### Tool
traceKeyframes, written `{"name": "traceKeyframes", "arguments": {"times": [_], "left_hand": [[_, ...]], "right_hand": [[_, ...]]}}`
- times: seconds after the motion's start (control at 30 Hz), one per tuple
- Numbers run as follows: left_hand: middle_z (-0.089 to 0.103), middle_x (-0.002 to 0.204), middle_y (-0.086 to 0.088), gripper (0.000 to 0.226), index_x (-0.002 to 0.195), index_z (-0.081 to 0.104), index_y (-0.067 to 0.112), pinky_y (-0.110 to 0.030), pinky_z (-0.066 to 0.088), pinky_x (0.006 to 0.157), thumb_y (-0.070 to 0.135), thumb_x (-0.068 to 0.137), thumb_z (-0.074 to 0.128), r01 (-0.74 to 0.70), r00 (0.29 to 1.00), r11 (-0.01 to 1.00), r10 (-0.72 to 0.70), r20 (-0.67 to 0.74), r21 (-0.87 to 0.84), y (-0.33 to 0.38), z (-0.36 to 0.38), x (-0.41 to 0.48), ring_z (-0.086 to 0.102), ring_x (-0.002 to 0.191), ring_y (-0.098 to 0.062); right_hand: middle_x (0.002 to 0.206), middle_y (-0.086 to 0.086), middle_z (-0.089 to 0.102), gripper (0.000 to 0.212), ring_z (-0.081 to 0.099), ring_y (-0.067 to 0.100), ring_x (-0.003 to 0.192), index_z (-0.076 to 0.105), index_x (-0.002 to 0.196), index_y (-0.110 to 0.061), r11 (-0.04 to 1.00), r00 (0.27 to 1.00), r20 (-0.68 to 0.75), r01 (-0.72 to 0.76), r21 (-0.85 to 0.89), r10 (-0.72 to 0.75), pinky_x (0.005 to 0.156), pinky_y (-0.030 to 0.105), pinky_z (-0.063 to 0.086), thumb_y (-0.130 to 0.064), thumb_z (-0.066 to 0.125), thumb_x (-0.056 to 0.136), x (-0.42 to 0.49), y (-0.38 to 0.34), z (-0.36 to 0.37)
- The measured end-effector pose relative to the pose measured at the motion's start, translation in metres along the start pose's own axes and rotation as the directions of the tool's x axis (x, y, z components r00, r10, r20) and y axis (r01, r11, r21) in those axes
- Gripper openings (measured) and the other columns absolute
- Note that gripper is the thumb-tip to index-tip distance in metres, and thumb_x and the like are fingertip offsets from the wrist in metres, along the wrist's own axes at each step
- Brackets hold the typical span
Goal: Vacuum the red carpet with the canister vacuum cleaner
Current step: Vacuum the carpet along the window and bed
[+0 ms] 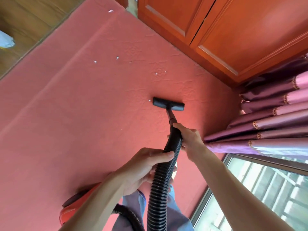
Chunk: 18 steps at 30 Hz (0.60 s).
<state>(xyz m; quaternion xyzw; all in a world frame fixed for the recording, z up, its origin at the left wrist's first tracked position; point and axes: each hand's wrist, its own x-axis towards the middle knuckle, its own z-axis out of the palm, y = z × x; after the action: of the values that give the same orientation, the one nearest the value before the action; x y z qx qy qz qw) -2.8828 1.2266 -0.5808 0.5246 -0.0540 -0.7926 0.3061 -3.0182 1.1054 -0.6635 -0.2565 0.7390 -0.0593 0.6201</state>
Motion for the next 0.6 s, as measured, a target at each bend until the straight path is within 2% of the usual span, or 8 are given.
{"name": "traceKeyframes", "arguments": {"times": [0.07, 0.13, 0.2, 0.27, 0.37, 0.47, 0.5, 0.6], "left_hand": [[0.073, 0.104, -0.027, 0.034, 0.104, 0.073, -0.001, -0.027, 0.054, 0.054, 0.029, 0.089, 0.070, 0.014, 1.000, 1.000, -0.014, -0.019, -0.006, -0.009, -0.005, -0.004, 0.069, 0.068, -0.029], [0.073, 0.104, -0.026, 0.033, 0.104, 0.073, 0.000, -0.030, 0.057, 0.058, 0.029, 0.089, 0.070, 0.034, 0.999, 0.999, -0.035, -0.031, -0.032, -0.017, -0.007, -0.005, 0.069, 0.069, -0.030], [0.072, 0.106, -0.027, 0.032, 0.104, 0.074, 0.001, -0.041, 0.060, 0.070, 0.028, 0.088, 0.072, 0.040, 0.998, 0.998, -0.043, -0.051, -0.055, -0.025, -0.009, -0.005, 0.069, 0.073, -0.032], [0.071, 0.107, -0.029, 0.033, 0.106, 0.073, 0.001, -0.049, 0.058, 0.078, 0.028, 0.086, 0.073, 0.029, 0.996, 0.995, -0.036, -0.077, -0.093, -0.027, -0.014, -0.008, 0.068, 0.076, -0.033], [0.072, 0.097, -0.023, 0.028, 0.101, 0.076, 0.001, -0.049, 0.060, 0.070, 0.025, 0.085, 0.074, 0.009, 0.999, 0.986, -0.014, -0.032, -0.168, -0.026, -0.031, -0.024, 0.066, 0.074, -0.033], [0.069, 0.094, -0.025, 0.034, 0.104, 0.072, -0.004, -0.046, 0.058, 0.063, 0.025, 0.087, 0.071, 0.009, 0.998, 0.984, 0.003, 0.066, -0.179, -0.027, -0.057, -0.048, 0.063, 0.070, -0.033], [0.067, 0.095, -0.026, 0.039, 0.108, 0.069, -0.007, -0.045, 0.057, 0.063, 0.026, 0.088, 0.070, 0.027, 0.995, 0.985, -0.010, 0.101, -0.171, -0.030, -0.066, -0.056, 0.063, 0.070, -0.033], [0.062, 0.104, -0.031, 0.048, 0.112, 0.061, -0.014, -0.047, 0.057, 0.068, 0.027, 0.091, 0.069, 0.085, 0.982, 0.986, -0.060, 0.177, -0.141, -0.035, -0.078, -0.069, 0.063, 0.076, -0.034]], "right_hand": [[0.090, 0.029, 0.068, 0.029, 0.064, 0.032, 0.071, 0.061, 0.099, 0.003, 0.980, 0.993, 0.087, -0.089, 0.178, 0.074, 0.070, 0.039, 0.055, -0.020, 0.068, 0.084, -0.001, 0.008, 0.011], [0.087, 0.024, 0.060, 0.018, 0.062, 0.033, 0.068, 0.054, 0.098, 0.004, 0.954, 0.991, 0.112, -0.107, 0.281, 0.078, 0.054, 0.033, 0.056, -0.010, 0.061, 0.089, 0.003, 0.009, 0.022], [0.083, 0.020, 0.055, 0.014, 0.058, 0.029, 0.063, 0.053, 0.102, 0.002, 0.968, 0.997, 0.062, -0.062, 0.241, 0.048, 0.045, 0.028, 0.052, -0.005, 0.057, 0.090, 0.006, 0.006, 0.035], [0.082, 0.018, 0.055, 0.024, 0.056, 0.027, 0.060, 0.053, 0.111, 0.001, 0.987, 0.999, 0.038, 0.001, 0.160, -0.007, 0.050, 0.030, 0.053, -0.004, 0.056, 0.088, 0.006, 0.005, 0.047], [0.085, 0.017, 0.055, 0.029, 0.056, 0.028, 0.072, 0.055, 0.114, 0.004, 0.995, 0.997, 0.025, 0.071, 0.073, -0.073, 0.065, 0.038, 0.051, -0.005, 0.059, 0.086, 0.000, 0.002, 0.061], [0.081, 0.011, 0.052, 0.006, 0.053, 0.023, 0.073, 0.054, 0.092, -0.007, 0.996, 0.993, 0.072, 0.090, 0.024, -0.092, 0.067, 0.035, 0.046, -0.004, 0.058, 0.089, -0.020, 0.007, 0.071], [0.082, 0.010, 0.052, 0.010, 0.052, 0.023, 0.076, 0.051, 0.089, -0.011, 0.996, 0.993, 0.078, 0.086, 0.009, -0.087, 0.069, 0.036, 0.045, -0.005, 0.058, 0.089, -0.027, 0.013, 0.072], [0.090, 0.012, 0.058, 0.026, 0.056, 0.024, 0.081, 0.055, 0.113, -0.012, 0.995, 0.994, 0.090, 0.074, -0.066, -0.068, 0.071, 0.037, 0.047, -0.007, 0.059, 0.088, -0.039, 0.033, 0.078]]}}
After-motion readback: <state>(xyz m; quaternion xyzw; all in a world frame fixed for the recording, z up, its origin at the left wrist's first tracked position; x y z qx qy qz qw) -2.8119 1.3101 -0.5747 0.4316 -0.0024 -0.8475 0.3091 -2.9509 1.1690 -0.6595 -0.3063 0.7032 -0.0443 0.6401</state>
